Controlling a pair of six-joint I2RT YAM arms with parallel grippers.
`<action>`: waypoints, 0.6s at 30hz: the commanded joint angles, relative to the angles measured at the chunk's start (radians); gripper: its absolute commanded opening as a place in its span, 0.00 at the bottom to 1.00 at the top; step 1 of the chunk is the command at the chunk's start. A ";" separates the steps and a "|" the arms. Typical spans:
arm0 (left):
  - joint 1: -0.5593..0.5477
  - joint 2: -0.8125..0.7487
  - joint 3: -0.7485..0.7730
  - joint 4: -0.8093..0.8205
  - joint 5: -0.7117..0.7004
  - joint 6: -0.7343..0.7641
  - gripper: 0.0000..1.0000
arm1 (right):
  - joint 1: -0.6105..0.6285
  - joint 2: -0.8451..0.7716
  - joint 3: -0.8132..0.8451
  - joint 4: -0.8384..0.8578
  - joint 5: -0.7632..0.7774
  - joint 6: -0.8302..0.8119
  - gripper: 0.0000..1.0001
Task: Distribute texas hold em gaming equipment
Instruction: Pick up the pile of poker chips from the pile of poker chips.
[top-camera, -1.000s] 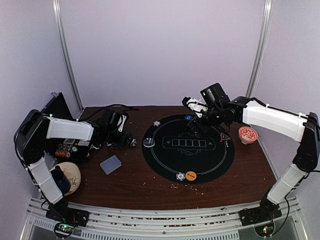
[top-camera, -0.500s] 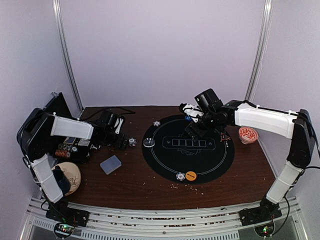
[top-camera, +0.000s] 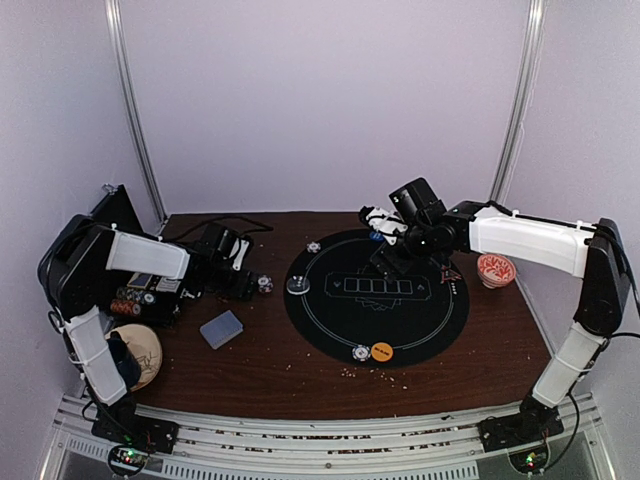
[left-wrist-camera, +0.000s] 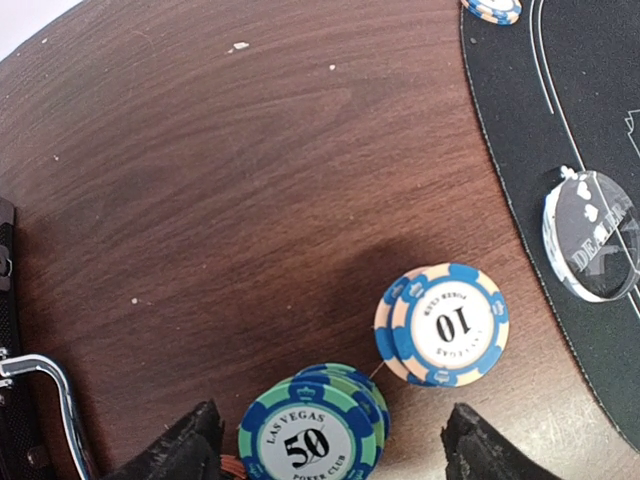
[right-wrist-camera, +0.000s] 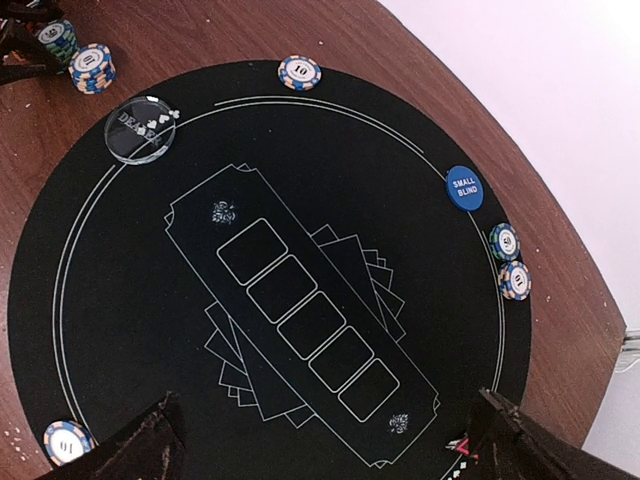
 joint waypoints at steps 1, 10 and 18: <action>0.007 0.012 0.025 0.003 0.020 -0.001 0.76 | 0.006 -0.022 -0.014 0.022 0.029 -0.001 1.00; 0.006 0.005 0.020 0.011 0.014 -0.006 0.63 | 0.007 -0.022 -0.015 0.026 0.035 -0.001 1.00; 0.007 0.005 0.023 0.008 0.006 -0.010 0.53 | 0.006 -0.021 -0.015 0.027 0.039 0.001 1.00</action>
